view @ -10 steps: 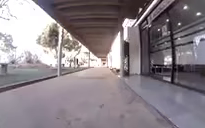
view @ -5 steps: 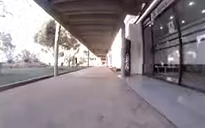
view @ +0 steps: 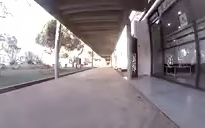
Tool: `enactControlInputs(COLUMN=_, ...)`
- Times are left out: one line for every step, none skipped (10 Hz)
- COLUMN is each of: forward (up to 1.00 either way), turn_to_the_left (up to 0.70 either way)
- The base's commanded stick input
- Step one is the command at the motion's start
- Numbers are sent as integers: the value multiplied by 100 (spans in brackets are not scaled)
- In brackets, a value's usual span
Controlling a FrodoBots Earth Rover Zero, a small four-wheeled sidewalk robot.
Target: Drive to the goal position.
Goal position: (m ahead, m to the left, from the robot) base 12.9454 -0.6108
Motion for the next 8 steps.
enactControlInputs(forward=70, turn_to_the_left=0)
enactControlInputs(forward=70, turn_to_the_left=0)
enactControlInputs(forward=70, turn_to_the_left=0)
enactControlInputs(forward=70, turn_to_the_left=0)
enactControlInputs(forward=70, turn_to_the_left=0)
enactControlInputs(forward=70, turn_to_the_left=0)
enactControlInputs(forward=70, turn_to_the_left=0)
enactControlInputs(forward=70, turn_to_the_left=0)
